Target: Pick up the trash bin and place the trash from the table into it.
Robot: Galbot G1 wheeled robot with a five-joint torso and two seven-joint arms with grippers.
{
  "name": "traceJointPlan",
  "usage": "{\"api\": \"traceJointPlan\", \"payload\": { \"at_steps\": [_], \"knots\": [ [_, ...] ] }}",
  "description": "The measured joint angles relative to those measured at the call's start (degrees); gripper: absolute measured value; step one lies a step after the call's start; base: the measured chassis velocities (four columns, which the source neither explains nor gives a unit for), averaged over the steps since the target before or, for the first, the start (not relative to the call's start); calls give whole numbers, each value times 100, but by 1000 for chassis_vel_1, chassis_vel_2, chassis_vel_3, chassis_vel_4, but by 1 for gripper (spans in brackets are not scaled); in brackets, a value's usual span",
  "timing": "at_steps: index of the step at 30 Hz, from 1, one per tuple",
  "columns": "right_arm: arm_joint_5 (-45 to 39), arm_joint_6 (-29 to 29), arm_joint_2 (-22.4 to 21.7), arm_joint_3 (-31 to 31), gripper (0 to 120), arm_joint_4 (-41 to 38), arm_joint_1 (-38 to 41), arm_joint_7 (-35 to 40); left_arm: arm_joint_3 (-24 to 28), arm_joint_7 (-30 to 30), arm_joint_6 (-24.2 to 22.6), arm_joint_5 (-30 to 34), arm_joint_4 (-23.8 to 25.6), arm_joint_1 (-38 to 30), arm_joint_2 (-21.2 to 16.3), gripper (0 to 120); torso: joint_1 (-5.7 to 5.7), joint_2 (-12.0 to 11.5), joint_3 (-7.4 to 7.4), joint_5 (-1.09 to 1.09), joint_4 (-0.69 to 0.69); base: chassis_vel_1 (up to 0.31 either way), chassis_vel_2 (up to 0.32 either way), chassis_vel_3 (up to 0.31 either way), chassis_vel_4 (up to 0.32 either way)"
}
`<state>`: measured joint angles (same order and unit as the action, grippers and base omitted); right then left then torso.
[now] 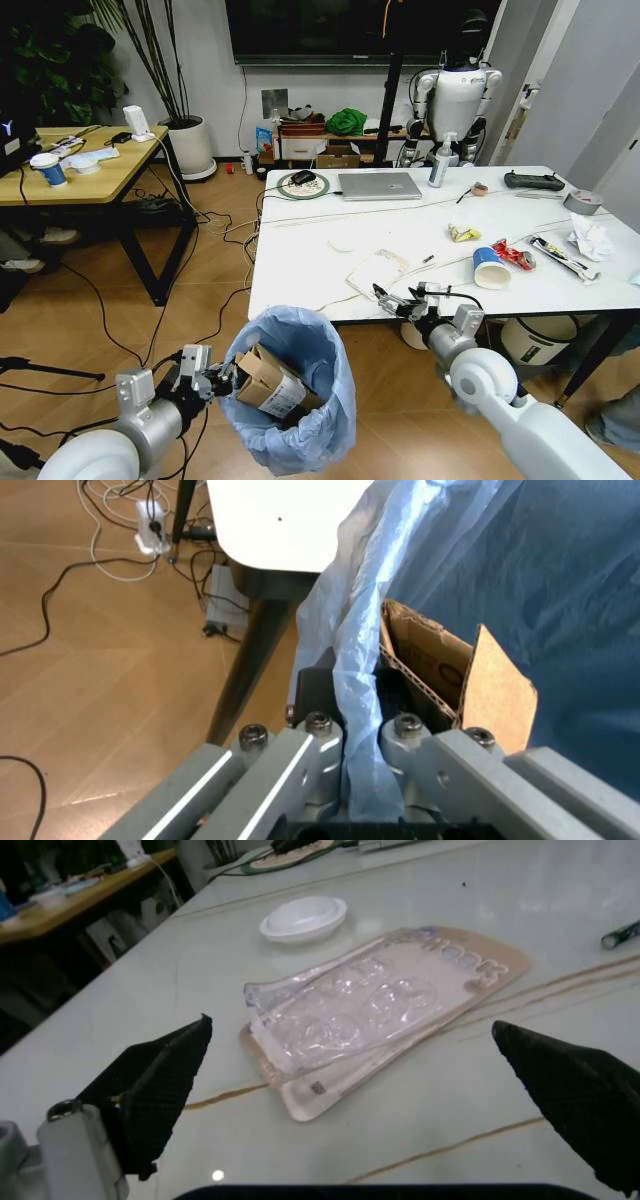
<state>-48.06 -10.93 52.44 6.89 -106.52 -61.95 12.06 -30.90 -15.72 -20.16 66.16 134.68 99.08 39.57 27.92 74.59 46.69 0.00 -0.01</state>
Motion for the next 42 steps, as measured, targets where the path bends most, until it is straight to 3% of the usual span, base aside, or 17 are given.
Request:
{"api": "traceJointPlan", "payload": {
  "at_steps": [3, 6, 9, 13, 23, 42],
  "knots": [
    [858, 40, -110, 12, 100, 82, 31, -269, 20, -2, -2, 1, -18, -3, 11, 0, 0, 0, 0, -1, 0, 0, 0, 0, 0],
    [972, 34, -150, -11, 100, 85, 45, -315, 26, -2, -2, 1, -20, -5, 19, 0, 0, 0, 0, -1, 0, 0, 0, 0, 0],
    [548, -49, -148, -88, 100, 22, 60, -190, 28, -4, -2, 5, -20, -10, 20, 0, 0, 0, 0, 0, -1, 0, 0, 0, 0],
    [-885, -43, 142, -145, 100, 20, 201, 400, 90, -25, -7, 112, -27, -150, -86, 0, 0, 0, 0, 0, 0, 0, 0, 0, 0],
    [-2333, -19, 421, 25, 100, -88, 205, 1101, 59, -38, -10, 280, -46, -158, -230, 0, 0, 0, 0, -1, 1, 0, 0, 0, 0],
    [-2384, -50, 605, -305, 100, 217, 443, 954, 50, -35, -3, 388, -122, -268, -288, 0, 0, 0, 0, 0, 0, 0, 0, 0, 0]
  ]
}}
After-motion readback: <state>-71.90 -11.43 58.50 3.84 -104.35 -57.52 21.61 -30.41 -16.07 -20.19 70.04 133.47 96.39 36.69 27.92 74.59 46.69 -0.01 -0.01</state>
